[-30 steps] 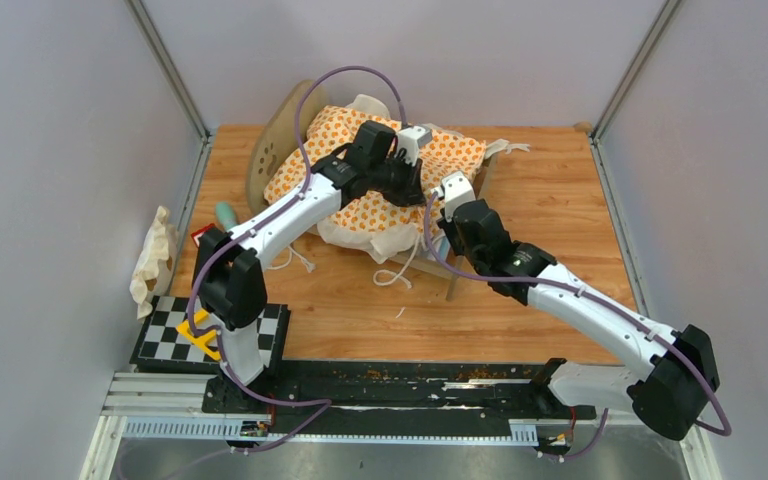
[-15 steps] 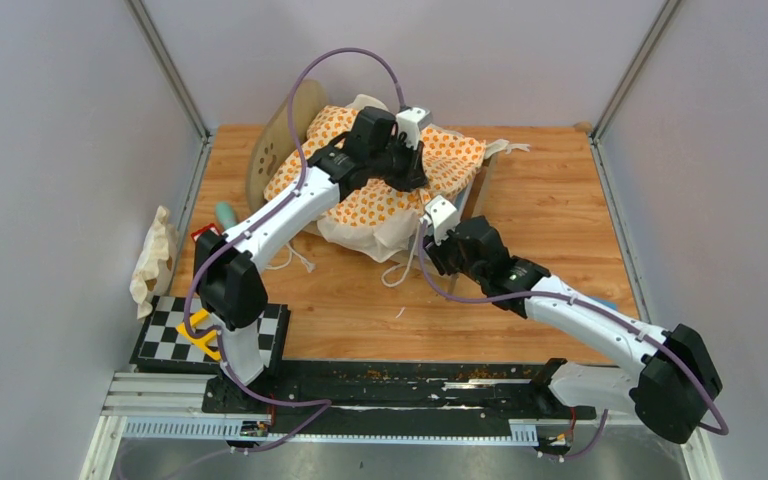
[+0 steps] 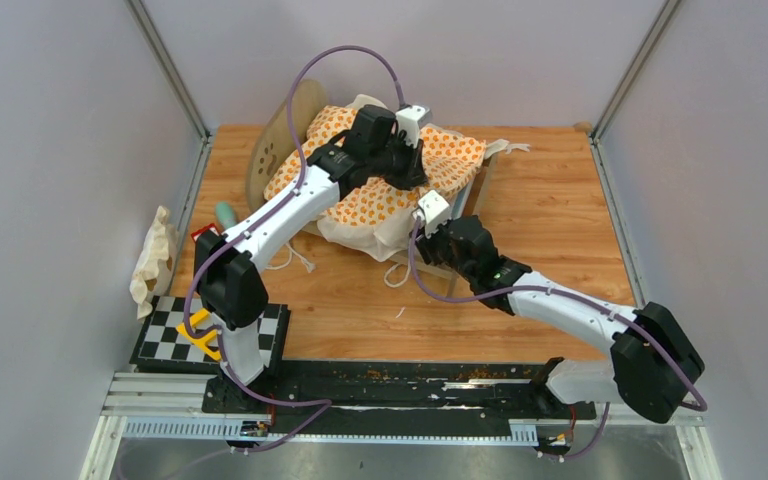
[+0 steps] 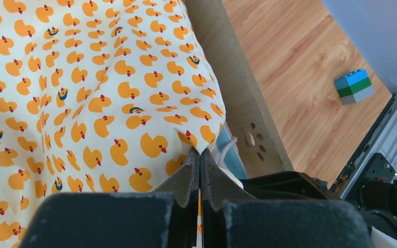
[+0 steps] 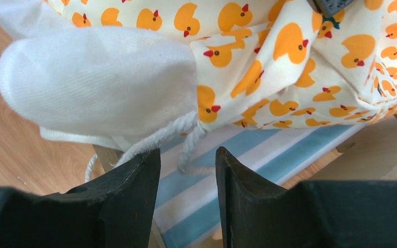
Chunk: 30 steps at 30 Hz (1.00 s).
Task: Set up the pet bed
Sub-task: Cross the ropes on the bed frame.
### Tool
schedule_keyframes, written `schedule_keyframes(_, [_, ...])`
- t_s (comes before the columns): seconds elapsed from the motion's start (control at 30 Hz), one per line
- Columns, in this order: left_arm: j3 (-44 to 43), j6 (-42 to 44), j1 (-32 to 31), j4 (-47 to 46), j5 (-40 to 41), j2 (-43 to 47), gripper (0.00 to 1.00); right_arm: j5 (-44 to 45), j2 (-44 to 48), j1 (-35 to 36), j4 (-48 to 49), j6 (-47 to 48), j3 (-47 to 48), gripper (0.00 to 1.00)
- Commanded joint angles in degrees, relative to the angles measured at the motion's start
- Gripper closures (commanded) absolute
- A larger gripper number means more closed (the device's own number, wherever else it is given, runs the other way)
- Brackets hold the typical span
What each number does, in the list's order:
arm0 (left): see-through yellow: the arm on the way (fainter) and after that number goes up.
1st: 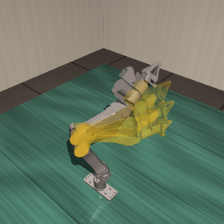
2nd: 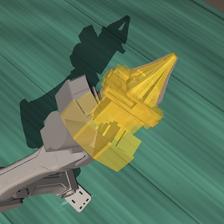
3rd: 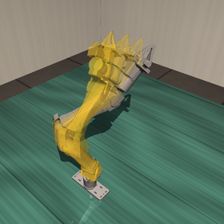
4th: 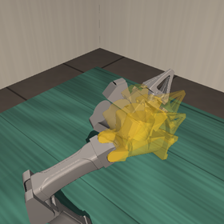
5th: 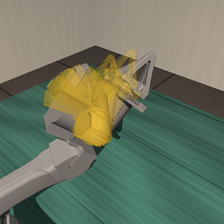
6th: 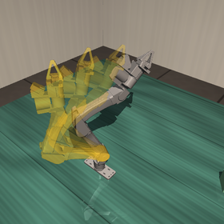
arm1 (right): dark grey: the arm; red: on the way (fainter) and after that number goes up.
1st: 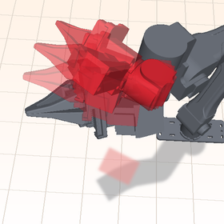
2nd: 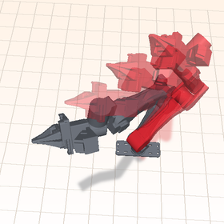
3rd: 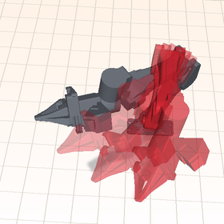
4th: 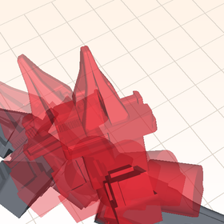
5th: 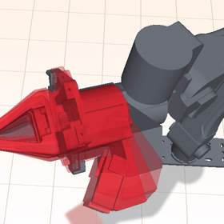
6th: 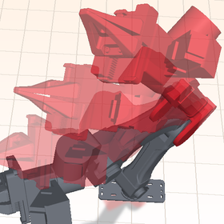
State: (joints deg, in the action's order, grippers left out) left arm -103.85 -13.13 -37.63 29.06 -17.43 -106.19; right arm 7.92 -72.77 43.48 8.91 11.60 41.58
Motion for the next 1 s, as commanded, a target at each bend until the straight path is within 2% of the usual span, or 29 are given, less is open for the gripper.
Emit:
schedule_keyframes(0.0, [-3.2, 0.2, 0.0, -0.2, 0.4, 0.5, 1.0, 2.0, -2.5, 0.2, 9.0, -2.3, 0.0, 0.56])
schedule_keyframes(0.1, [-3.4, 0.4, 0.0, 0.0, 0.4, 0.6, 1.0, 7.1, -3.9, 0.2, 10.5, -4.2, 0.2, 0.61])
schedule_keyframes(0.23, [-3.2, 1.1, 0.1, 0.8, 0.6, 1.1, 1.0, 9.8, -2.3, 0.2, 6.9, -4.4, 0.8, 0.75])
schedule_keyframes(0.37, [-1.4, 1.7, 0.1, 0.5, 0.0, 2.0, 1.0, 12.1, 2.8, 0.2, 1.2, -3.7, 0.5, 0.99])
schedule_keyframes(0.53, [-0.7, 2.1, 0.0, 0.6, -1.9, 1.4, 1.0, 14.3, 6.8, 0.2, -8.2, -3.6, 3.4, 1.0])
schedule_keyframes(0.77, [-1.0, 2.3, -0.1, 0.5, -3.0, 0.3, 1.0, 16.6, 4.0, 0.2, -23.9, -5.0, 12.8, 1.0])
schedule_keyframes(0.97, [-0.5, 2.8, -0.1, 0.6, -2.2, 0.3, 1.0, 17.2, 1.5, 0.2, -27.8, -6.1, 14.9, 1.0])
